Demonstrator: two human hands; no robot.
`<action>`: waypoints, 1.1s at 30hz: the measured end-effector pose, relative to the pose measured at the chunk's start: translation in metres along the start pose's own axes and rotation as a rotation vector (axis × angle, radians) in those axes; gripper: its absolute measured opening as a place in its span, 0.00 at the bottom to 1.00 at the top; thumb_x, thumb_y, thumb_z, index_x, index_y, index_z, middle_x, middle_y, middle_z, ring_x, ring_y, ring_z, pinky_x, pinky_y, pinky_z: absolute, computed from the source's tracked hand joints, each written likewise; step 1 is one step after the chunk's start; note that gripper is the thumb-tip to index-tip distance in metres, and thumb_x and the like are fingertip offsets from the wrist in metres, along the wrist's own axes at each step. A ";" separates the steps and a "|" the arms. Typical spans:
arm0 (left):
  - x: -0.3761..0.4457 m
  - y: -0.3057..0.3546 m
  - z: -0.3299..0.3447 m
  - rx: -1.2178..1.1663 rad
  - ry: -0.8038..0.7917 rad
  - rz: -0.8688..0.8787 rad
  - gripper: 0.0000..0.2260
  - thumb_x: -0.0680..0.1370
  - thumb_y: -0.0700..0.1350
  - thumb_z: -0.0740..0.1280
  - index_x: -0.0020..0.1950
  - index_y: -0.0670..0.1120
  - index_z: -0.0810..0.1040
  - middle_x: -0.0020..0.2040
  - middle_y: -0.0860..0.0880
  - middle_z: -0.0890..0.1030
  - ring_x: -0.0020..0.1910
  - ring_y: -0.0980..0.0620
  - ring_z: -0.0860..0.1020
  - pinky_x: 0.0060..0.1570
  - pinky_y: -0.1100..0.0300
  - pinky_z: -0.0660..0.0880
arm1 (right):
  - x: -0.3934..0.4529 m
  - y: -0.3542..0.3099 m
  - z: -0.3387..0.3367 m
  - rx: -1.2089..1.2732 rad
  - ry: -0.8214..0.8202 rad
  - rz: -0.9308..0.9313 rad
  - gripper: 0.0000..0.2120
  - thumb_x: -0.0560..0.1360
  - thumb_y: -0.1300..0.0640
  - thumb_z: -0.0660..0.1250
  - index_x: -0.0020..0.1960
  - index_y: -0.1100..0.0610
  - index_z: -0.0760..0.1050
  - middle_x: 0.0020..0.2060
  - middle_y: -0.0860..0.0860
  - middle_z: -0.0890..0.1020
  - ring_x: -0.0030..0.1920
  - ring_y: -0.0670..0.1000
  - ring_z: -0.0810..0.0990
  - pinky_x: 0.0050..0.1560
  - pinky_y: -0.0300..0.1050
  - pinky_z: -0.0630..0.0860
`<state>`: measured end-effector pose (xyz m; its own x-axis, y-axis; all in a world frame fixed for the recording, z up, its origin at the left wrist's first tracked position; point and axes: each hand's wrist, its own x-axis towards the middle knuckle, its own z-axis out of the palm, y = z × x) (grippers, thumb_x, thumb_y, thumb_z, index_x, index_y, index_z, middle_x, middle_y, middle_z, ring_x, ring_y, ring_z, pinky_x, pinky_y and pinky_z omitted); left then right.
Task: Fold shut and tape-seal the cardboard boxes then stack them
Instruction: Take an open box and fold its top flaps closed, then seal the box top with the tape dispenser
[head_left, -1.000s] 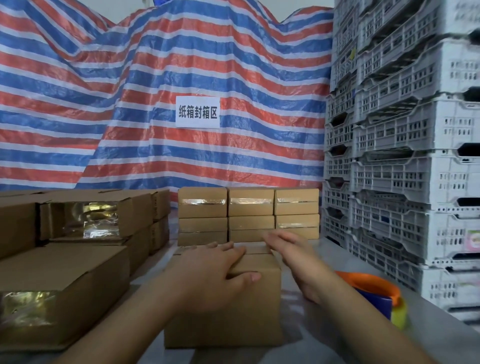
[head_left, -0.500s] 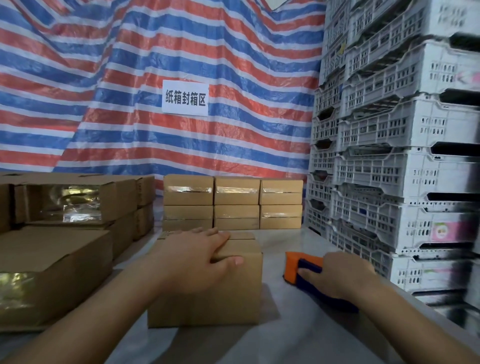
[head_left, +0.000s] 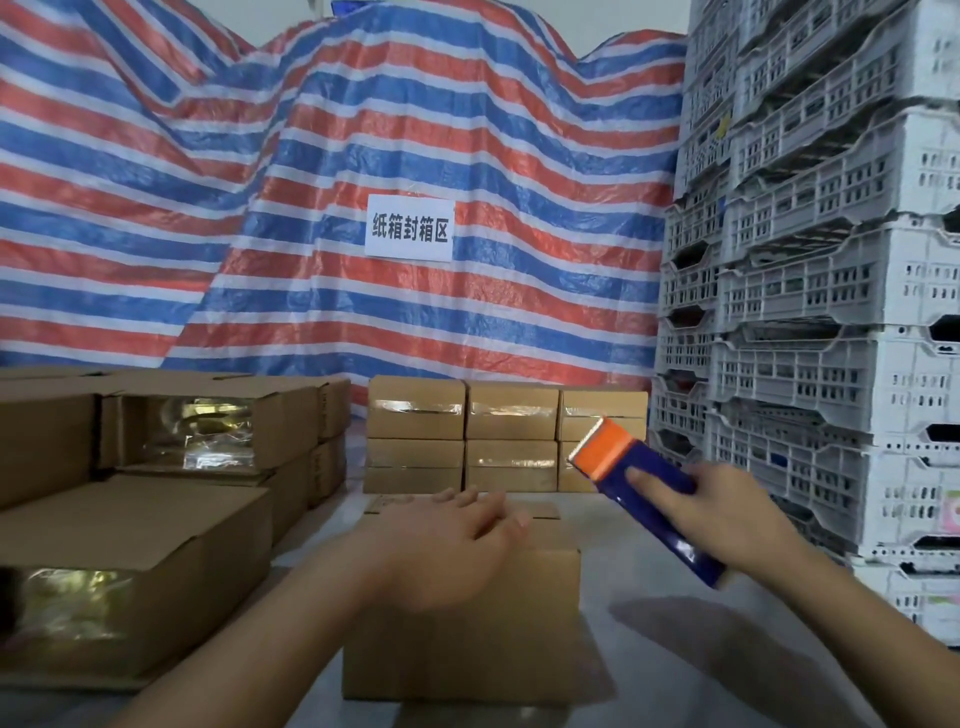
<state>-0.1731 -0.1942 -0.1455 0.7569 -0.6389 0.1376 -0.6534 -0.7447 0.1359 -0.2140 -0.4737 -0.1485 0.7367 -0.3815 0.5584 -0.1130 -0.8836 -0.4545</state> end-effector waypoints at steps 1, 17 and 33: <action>0.000 -0.001 -0.001 -0.033 0.005 0.003 0.30 0.79 0.68 0.39 0.80 0.60 0.47 0.81 0.55 0.51 0.79 0.53 0.48 0.75 0.47 0.44 | 0.006 -0.013 -0.008 0.141 0.009 0.030 0.28 0.73 0.32 0.66 0.32 0.57 0.77 0.22 0.48 0.80 0.24 0.44 0.78 0.28 0.41 0.67; -0.008 -0.024 -0.026 -0.930 -0.002 -0.030 0.19 0.79 0.64 0.55 0.63 0.59 0.75 0.63 0.56 0.79 0.63 0.54 0.76 0.67 0.51 0.67 | 0.034 -0.121 -0.007 1.029 -0.603 0.014 0.24 0.66 0.32 0.72 0.43 0.52 0.88 0.45 0.56 0.87 0.39 0.52 0.86 0.38 0.44 0.81; 0.003 -0.023 -0.069 -1.476 0.416 -0.374 0.28 0.82 0.64 0.54 0.70 0.44 0.71 0.49 0.42 0.86 0.53 0.43 0.82 0.58 0.46 0.77 | 0.037 -0.135 -0.002 0.774 -0.628 -0.095 0.33 0.61 0.30 0.68 0.50 0.58 0.82 0.40 0.55 0.87 0.35 0.50 0.85 0.33 0.39 0.80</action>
<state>-0.1572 -0.1659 -0.0801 0.9774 -0.1892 0.0938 -0.0650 0.1533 0.9860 -0.1731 -0.3695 -0.0651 0.9640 0.0921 0.2496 0.2654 -0.3974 -0.8784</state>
